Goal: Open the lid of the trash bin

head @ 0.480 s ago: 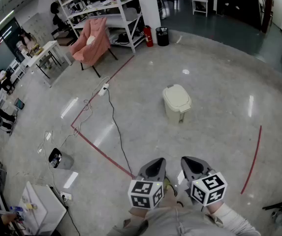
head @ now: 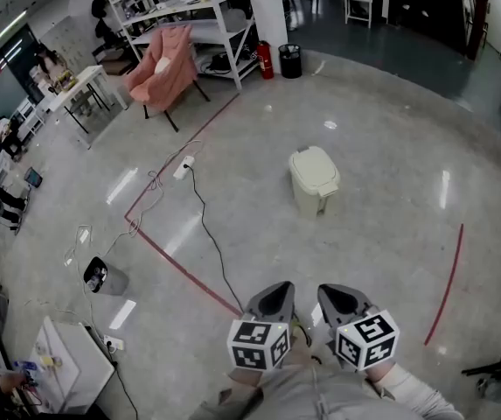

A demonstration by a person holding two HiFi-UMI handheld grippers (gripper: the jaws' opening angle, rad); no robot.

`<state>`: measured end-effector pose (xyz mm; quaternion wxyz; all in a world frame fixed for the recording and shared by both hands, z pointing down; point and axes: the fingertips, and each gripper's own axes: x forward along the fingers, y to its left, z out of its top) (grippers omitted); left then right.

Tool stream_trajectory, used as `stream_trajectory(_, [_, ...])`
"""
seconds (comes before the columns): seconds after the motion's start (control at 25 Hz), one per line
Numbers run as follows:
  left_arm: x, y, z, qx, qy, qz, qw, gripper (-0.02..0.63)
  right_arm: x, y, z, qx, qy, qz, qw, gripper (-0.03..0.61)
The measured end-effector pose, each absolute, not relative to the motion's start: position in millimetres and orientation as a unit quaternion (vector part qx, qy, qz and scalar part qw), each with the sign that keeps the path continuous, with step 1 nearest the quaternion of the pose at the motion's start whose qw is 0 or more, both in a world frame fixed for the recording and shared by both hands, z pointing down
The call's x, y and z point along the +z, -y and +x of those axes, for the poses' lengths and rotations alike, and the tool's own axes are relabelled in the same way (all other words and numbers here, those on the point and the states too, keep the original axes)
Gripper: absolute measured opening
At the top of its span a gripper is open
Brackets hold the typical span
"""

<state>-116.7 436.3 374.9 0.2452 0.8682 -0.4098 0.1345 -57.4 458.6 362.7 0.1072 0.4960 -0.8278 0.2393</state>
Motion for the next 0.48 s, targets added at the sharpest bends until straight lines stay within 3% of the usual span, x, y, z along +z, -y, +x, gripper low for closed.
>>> stream_trajectory(0.48, [372.8,-365.8,-117.9,0.137,0.406,0.870,0.243,0.005,361.0,-390.3,-69.1,0.241,0.836,0.481,0.102,0.000])
